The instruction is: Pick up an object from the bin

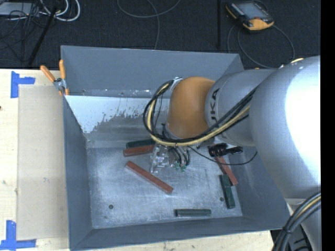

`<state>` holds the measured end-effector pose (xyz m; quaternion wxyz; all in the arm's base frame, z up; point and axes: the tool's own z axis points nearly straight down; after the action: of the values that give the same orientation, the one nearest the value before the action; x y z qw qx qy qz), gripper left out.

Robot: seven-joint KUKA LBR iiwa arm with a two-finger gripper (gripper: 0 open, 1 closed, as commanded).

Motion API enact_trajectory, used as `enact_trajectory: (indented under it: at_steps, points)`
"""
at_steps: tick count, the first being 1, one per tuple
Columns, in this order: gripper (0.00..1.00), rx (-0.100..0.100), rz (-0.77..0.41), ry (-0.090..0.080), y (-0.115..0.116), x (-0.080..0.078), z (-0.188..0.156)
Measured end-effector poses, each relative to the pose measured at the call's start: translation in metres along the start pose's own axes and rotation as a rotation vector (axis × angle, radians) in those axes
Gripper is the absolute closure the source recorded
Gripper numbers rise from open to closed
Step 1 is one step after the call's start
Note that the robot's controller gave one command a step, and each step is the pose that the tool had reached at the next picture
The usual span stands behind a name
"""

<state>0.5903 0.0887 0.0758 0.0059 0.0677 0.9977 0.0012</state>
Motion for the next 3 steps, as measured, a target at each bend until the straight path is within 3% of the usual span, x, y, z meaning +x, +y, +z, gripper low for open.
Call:
enact_trajectory:
  at_steps: [1, 2, 3]
  points:
    - [0.00, 0.003, -0.003, 0.026, 0.001, 0.006, 0.002]
    - [0.00, 0.003, -0.004, 0.025, 0.001, 0.006, 0.002]
    - [0.00, 0.005, -0.048, 0.017, 0.021, -0.006, -0.044]
